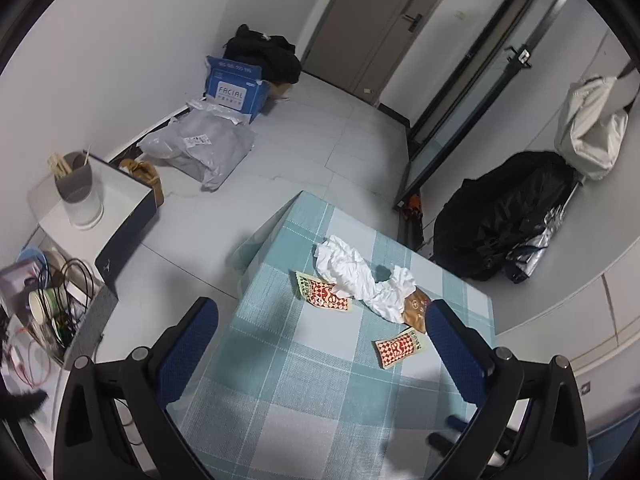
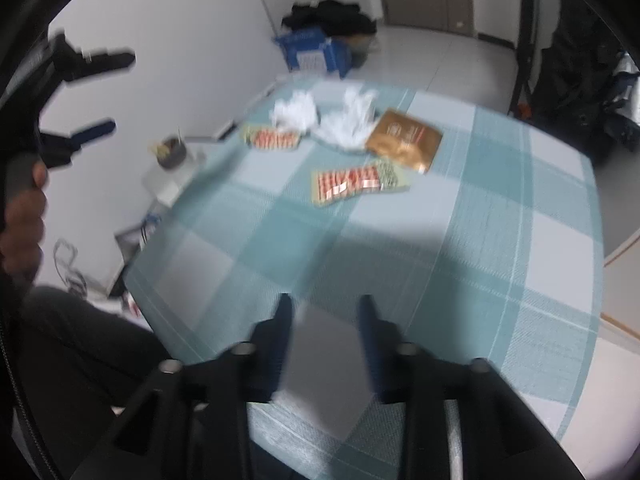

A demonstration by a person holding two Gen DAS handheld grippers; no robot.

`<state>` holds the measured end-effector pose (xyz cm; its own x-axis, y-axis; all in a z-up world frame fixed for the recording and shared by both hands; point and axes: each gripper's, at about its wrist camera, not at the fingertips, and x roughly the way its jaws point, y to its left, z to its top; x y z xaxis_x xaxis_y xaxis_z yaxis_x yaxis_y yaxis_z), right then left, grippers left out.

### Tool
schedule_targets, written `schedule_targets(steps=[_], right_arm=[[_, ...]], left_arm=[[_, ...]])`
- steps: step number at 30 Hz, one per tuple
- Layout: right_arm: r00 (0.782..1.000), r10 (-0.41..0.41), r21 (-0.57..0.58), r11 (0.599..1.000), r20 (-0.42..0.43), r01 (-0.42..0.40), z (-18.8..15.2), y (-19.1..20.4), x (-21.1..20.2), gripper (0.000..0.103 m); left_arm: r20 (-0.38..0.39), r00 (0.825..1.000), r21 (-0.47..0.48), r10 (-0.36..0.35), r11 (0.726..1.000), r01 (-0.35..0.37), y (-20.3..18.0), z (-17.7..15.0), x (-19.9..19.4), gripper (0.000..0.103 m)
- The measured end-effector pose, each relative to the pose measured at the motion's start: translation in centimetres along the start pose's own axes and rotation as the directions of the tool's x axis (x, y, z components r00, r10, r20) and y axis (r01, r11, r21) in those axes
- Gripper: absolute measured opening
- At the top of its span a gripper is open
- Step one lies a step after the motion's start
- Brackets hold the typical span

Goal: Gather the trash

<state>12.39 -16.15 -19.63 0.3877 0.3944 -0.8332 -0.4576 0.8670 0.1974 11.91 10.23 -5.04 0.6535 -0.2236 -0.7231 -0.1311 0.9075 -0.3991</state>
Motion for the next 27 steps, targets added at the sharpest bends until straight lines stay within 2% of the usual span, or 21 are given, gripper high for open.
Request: schedule_targets(steps=[4, 7, 10, 17, 19, 22, 23, 27], right_arm=[[0.999, 0.009, 0.048, 0.999, 0.053, -0.012, 0.4, -0.6, -1.1, 0.044], [0.997, 0.003, 0.061, 0.998, 0.08, -0.008, 0.8, -0.8, -1.7, 0.046], [0.994, 0.004, 0.08, 0.997, 0.112, -0.013, 1.1, -1.2, -2.3, 0.055], [0.989, 0.023, 0.154, 0.987, 0.145, -0.046, 1.9, -2.7, -3.2, 0.061], [0.989, 0.03, 0.165, 0.985, 0.145, -0.054, 2.1, -3.0, -3.3, 0.062], [0.989, 0.032, 0.166, 0.984, 0.143, -0.056, 2.2, -3.2, -3.3, 0.063], [0.989, 0.034, 0.168, 0.984, 0.143, -0.059, 2.3, -3.3, -3.3, 0.063], [0.989, 0.05, 0.182, 0.98, 0.143, -0.076, 2.6, -3.8, -3.4, 0.064]], left_arm=[[-0.016, 0.999, 0.048, 0.032, 0.998, -0.032, 0.1, 0.7, 1.2, 0.102], [-0.05, 0.999, 0.085, 0.006, 0.996, -0.002, -0.2, 1.3, 2.6, 0.102], [-0.102, 0.994, 0.116, -0.027, 0.992, 0.039, -0.7, 2.2, 4.9, 0.102], [-0.259, 0.966, 0.15, -0.019, 0.987, 0.06, -1.7, 3.5, 11.8, 0.102], [-0.281, 0.96, 0.161, 0.006, 0.986, 0.041, -2.0, 3.7, 13.3, 0.101], [-0.3, 0.953, 0.225, 0.042, 0.974, 0.028, -2.8, 3.8, 14.8, 0.101], [-0.308, 0.95, 0.247, 0.057, 0.969, 0.022, -2.9, 3.7, 15.1, 0.098], [-0.359, 0.925, 0.307, 0.121, 0.952, -0.005, -3.1, 2.8, 16.7, 0.067]])
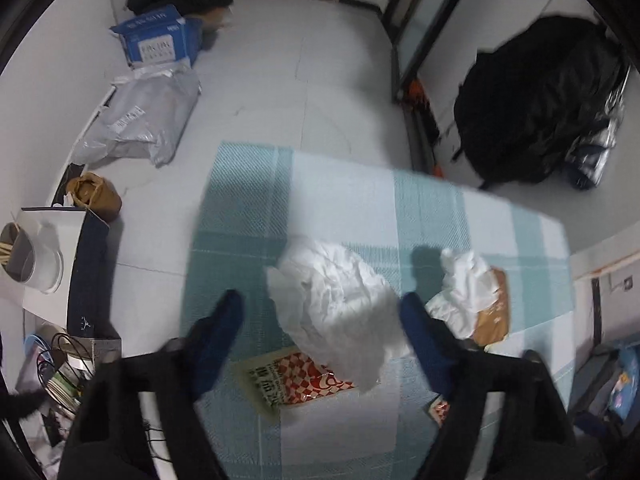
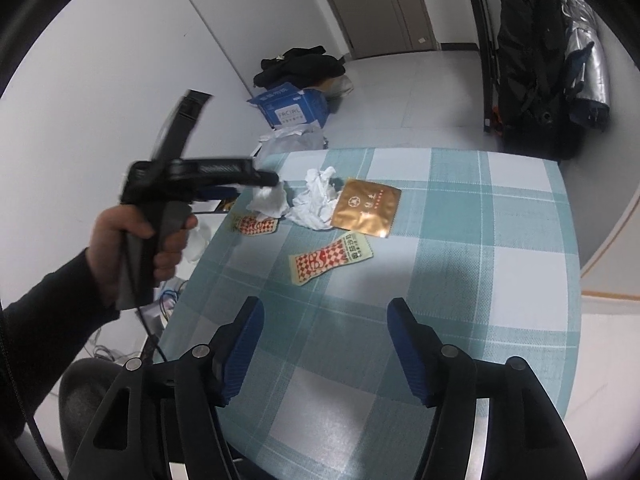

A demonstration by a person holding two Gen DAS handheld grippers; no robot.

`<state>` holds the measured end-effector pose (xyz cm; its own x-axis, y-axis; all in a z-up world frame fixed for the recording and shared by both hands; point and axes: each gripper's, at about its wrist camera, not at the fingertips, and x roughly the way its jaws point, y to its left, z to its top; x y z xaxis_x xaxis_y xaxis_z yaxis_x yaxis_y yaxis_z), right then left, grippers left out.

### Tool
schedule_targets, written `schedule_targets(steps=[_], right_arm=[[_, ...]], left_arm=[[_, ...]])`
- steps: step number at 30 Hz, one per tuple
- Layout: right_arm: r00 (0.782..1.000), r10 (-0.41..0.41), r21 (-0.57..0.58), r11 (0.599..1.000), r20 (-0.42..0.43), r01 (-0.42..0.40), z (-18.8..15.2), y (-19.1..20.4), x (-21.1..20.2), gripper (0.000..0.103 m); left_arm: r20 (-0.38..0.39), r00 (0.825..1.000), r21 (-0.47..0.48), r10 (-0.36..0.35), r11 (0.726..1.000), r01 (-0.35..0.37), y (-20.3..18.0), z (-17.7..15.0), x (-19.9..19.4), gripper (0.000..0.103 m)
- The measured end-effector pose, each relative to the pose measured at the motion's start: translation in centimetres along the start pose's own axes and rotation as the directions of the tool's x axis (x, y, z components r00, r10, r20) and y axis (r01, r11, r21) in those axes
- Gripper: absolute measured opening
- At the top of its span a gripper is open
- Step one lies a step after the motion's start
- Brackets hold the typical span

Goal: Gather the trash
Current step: 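Lower the left tool onto the white tissue and close it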

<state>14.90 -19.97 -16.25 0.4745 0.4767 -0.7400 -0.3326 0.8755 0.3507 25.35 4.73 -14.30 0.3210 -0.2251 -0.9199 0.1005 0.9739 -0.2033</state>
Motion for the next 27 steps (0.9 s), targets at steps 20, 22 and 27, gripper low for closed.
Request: schedule_targets(steps=[20, 22, 27], right_arm=[[0.999, -0.026, 0.075, 0.997, -0.036, 0.029, 0.1, -1.1, 1.1, 0.066], [0.998, -0.04, 0.075, 0.996, -0.04, 0.043, 0.1, -1.1, 1.2, 0.066], [0.996, -0.078, 0.083, 0.993, -0.04, 0.081, 0.4, -1.3, 1.5, 0.066]], left_arm=[[0.102, 0.995, -0.093, -0.019, 0.995, 0.029, 0.8, -1.2, -4.1, 0.002], [0.125, 0.992, -0.111, -0.033, 0.993, 0.047, 0.7, -1.3, -4.9, 0.001], [0.206, 0.976, -0.146, -0.072, 0.984, 0.103, 0.8, -2.0, -7.5, 0.001]])
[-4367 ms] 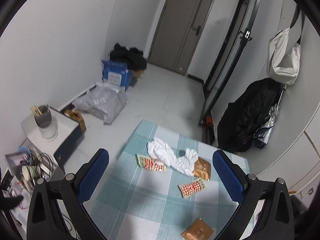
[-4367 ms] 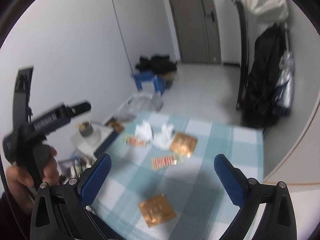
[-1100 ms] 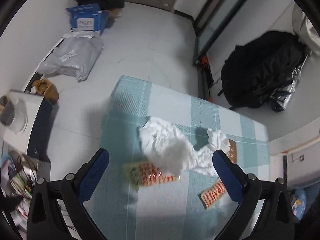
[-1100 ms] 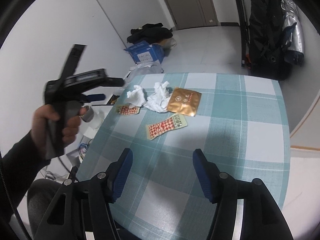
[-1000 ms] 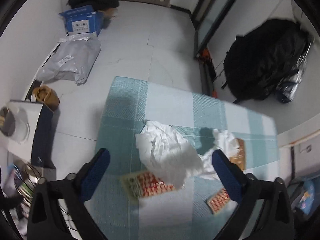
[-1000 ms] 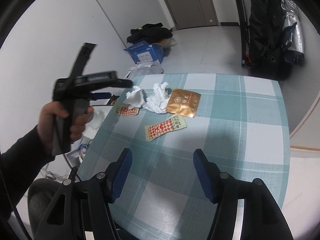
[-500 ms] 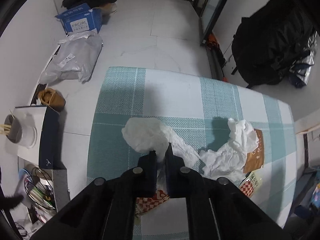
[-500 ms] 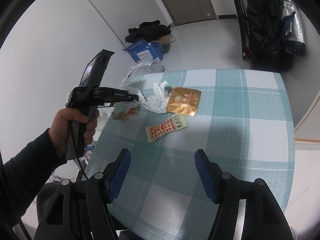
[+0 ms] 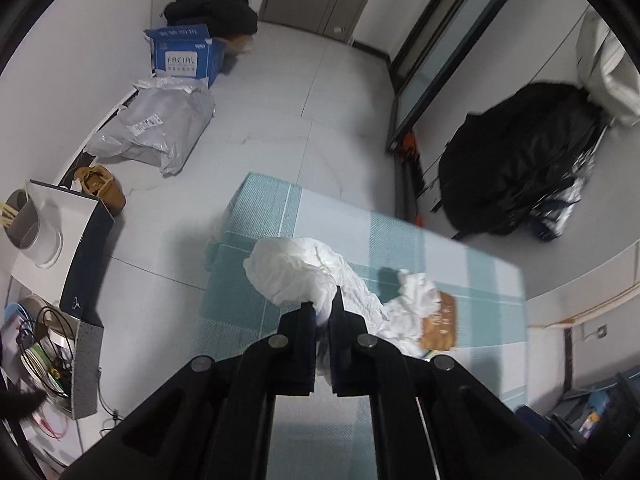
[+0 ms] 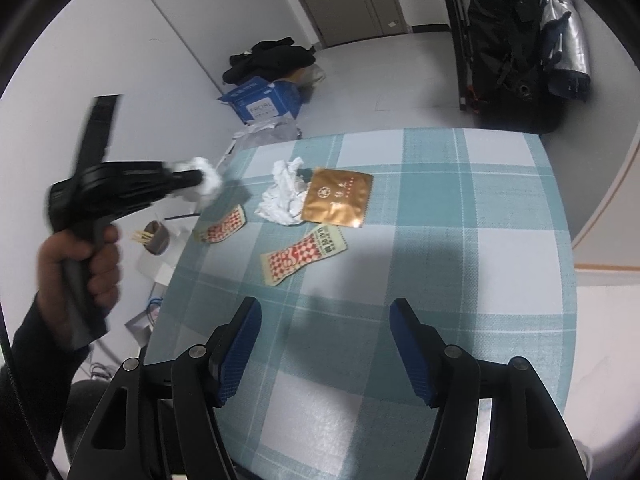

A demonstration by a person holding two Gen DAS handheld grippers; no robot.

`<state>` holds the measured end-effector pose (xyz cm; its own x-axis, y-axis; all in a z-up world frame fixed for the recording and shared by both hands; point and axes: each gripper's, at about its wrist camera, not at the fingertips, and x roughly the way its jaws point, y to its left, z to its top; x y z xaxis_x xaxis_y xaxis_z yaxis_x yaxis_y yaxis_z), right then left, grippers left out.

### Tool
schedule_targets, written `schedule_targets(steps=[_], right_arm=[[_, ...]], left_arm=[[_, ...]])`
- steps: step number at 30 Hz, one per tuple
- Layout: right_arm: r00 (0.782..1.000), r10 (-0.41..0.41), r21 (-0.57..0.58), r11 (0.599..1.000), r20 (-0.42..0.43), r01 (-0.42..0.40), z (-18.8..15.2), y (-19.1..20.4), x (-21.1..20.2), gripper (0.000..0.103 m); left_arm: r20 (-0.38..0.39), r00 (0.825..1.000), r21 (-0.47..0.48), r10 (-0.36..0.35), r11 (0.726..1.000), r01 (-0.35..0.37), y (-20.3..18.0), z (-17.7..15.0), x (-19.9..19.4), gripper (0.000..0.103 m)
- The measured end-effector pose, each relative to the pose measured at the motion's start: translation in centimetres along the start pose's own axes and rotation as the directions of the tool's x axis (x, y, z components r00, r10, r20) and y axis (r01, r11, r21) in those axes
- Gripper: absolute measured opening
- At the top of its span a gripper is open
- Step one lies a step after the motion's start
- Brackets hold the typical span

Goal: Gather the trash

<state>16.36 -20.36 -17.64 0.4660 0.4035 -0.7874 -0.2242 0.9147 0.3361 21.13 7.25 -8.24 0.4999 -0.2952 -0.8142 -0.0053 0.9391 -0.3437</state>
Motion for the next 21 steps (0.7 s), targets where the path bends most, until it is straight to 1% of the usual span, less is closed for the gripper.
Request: schedule_targets(steps=[3, 5, 7, 10, 12, 15, 18, 21], right_arm=[[1.0, -0.017, 0.002, 1.0, -0.015, 0.017, 0.9, -0.2, 0.5, 0.066], [0.999, -0.032, -0.016, 0.999, -0.032, 0.031, 1.8, -0.2, 1.1, 0.067], [0.997, -0.056, -0.056, 0.997, -0.052, 0.053, 2.9, -0.2, 2.1, 0.068], [0.992, -0.108, -0.129, 0.987, -0.064, 0.099, 4.8, 0.0, 4.2, 0.069], [0.989, -0.127, -0.162, 0.98, -0.08, 0.113, 5.8, 0.2, 6.1, 0.069], [0.986, -0.128, -0.193, 0.975, -0.103, 0.106, 6.6, 0.7, 8.5, 0.069], [0.984, -0.139, -0.216, 0.97, -0.11, 0.113, 7.1, 0.7, 10.2, 0.069], [0.986, -0.138, -0.25, 0.962, -0.099, 0.109, 7.2, 1.0, 11.0, 0.069]], left_arm=[[0.059, 0.998, -0.027, -0.034, 0.999, 0.035, -0.2, -0.6, -1.9, 0.001], [0.105, 0.992, -0.045, -0.062, 0.997, 0.067, -0.4, -1.0, -3.0, 0.001], [0.136, 0.988, -0.054, -0.072, 0.995, 0.08, -0.2, -1.4, -3.6, 0.001], [0.176, 0.983, -0.057, -0.061, 0.996, 0.072, -0.2, -1.9, -4.2, 0.001], [0.183, 0.981, -0.056, -0.059, 0.996, 0.071, -0.3, -2.0, -4.0, 0.001], [0.18, 0.981, -0.045, -0.072, 0.996, 0.081, -0.3, -2.0, -3.8, 0.001], [0.179, 0.981, -0.032, -0.076, 0.996, 0.083, 0.0, -2.4, -4.0, 0.001], [0.158, 0.983, -0.039, -0.091, 0.994, 0.098, 0.7, -2.5, -3.7, 0.001]])
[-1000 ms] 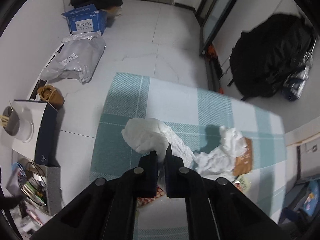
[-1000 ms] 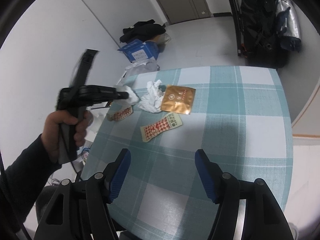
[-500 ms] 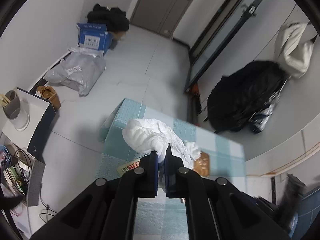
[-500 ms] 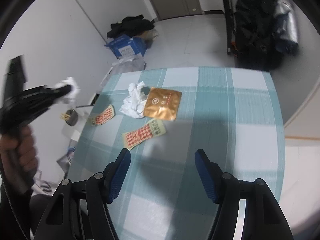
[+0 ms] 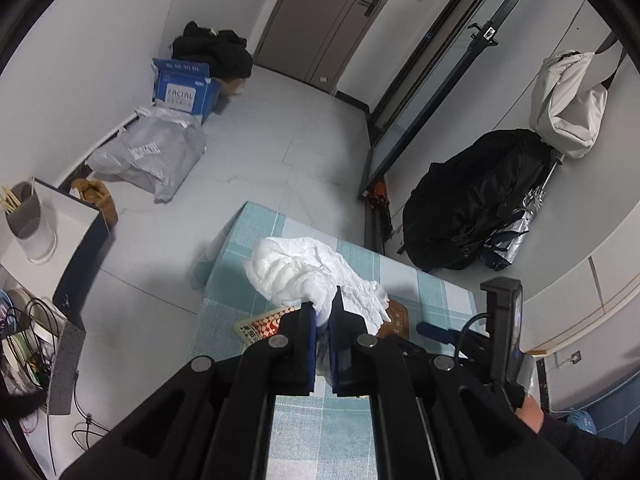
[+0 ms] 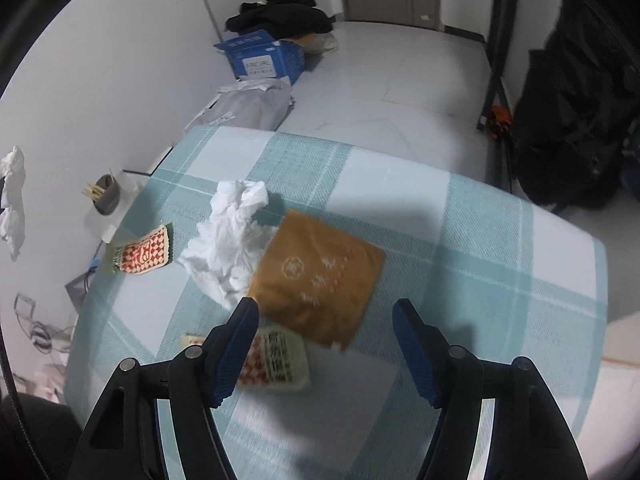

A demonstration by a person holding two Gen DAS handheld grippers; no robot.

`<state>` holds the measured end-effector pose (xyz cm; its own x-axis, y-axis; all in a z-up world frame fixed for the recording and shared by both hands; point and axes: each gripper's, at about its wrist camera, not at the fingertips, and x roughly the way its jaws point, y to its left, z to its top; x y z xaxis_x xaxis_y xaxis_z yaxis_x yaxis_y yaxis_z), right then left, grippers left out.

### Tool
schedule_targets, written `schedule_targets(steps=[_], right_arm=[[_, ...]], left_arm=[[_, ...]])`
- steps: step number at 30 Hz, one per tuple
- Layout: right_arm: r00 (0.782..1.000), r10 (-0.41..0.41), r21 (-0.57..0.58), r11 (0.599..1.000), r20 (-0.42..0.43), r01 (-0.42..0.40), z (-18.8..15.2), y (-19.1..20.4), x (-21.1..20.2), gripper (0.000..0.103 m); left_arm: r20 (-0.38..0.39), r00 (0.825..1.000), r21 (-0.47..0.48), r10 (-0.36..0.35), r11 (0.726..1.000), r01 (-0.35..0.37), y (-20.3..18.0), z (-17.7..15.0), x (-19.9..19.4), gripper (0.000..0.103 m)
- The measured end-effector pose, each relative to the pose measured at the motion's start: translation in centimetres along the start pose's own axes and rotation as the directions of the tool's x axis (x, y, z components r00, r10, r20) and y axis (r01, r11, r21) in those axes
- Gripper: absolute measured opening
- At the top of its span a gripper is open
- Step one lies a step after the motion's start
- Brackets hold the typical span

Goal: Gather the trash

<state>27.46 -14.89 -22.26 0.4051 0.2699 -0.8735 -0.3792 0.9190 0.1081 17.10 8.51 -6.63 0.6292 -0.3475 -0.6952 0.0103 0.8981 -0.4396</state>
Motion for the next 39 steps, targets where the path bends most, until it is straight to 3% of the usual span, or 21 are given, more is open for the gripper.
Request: schedule_targets(steps=[7, 9, 11, 14, 22, 23, 26, 32, 33, 35, 39], right_arm=[[0.999, -0.023, -0.125, 0.992, 0.036, 0.027, 0.4, 1.6, 1.0, 0.071], [0.999, -0.031, -0.147, 0.988, 0.041, 0.036, 0.5, 1.8, 1.2, 0.067], [0.998, -0.041, -0.171, 0.984, 0.052, 0.05, 0.3, 2.1, 1.0, 0.053], [0.997, -0.046, -0.164, 0.985, 0.061, 0.056, 0.0, 1.5, 0.7, 0.042], [0.997, -0.049, -0.153, 0.987, 0.059, 0.057, 0.0, 0.9, 0.4, 0.024], [0.997, -0.044, -0.156, 0.986, 0.056, 0.052, 0.0, 0.9, 0.3, 0.003], [0.999, -0.032, -0.177, 0.984, 0.028, 0.036, -0.6, 1.2, 0.2, 0.0], [1.0, 0.023, -0.22, 0.975, 0.021, -0.018, -0.9, 1.6, -0.8, 0.007], [0.999, 0.03, -0.228, 0.973, 0.028, -0.023, -0.5, 1.6, -0.9, 0.015], [0.999, 0.045, -0.235, 0.971, 0.026, -0.038, 0.3, 1.6, -0.8, 0.065], [0.997, 0.066, -0.343, 0.938, 0.028, -0.052, 1.9, 2.8, 0.3, 0.067]], left_arm=[[-0.015, 1.0, -0.023, 0.0, 1.0, 0.0, 0.7, 0.3, 0.2, 0.001], [-0.016, 1.0, -0.024, 0.006, 1.0, -0.006, 0.8, 0.3, 0.3, 0.001], [-0.019, 1.0, -0.031, 0.006, 1.0, -0.007, 1.0, 0.3, 0.3, 0.001], [-0.024, 1.0, -0.038, 0.008, 0.999, -0.009, 1.1, 0.3, 0.5, 0.001], [-0.034, 0.999, -0.048, 0.006, 0.999, -0.008, 1.2, 0.3, 0.7, 0.001], [-0.033, 0.999, -0.048, 0.006, 0.999, -0.008, 1.2, 0.3, 0.7, 0.001], [-0.033, 0.999, -0.052, 0.004, 0.999, -0.006, 1.3, 0.3, 0.7, 0.001], [-0.035, 0.999, -0.057, 0.004, 0.998, -0.006, 1.5, 0.3, 0.7, 0.001], [-0.034, 0.999, -0.056, 0.006, 0.998, -0.008, 1.6, 0.3, 0.7, 0.001], [-0.034, 0.999, -0.059, 0.011, 0.998, -0.013, 1.8, 0.3, 0.7, 0.001], [-0.038, 0.999, -0.07, 0.025, 0.997, -0.028, 2.3, 0.3, 1.0, 0.001]])
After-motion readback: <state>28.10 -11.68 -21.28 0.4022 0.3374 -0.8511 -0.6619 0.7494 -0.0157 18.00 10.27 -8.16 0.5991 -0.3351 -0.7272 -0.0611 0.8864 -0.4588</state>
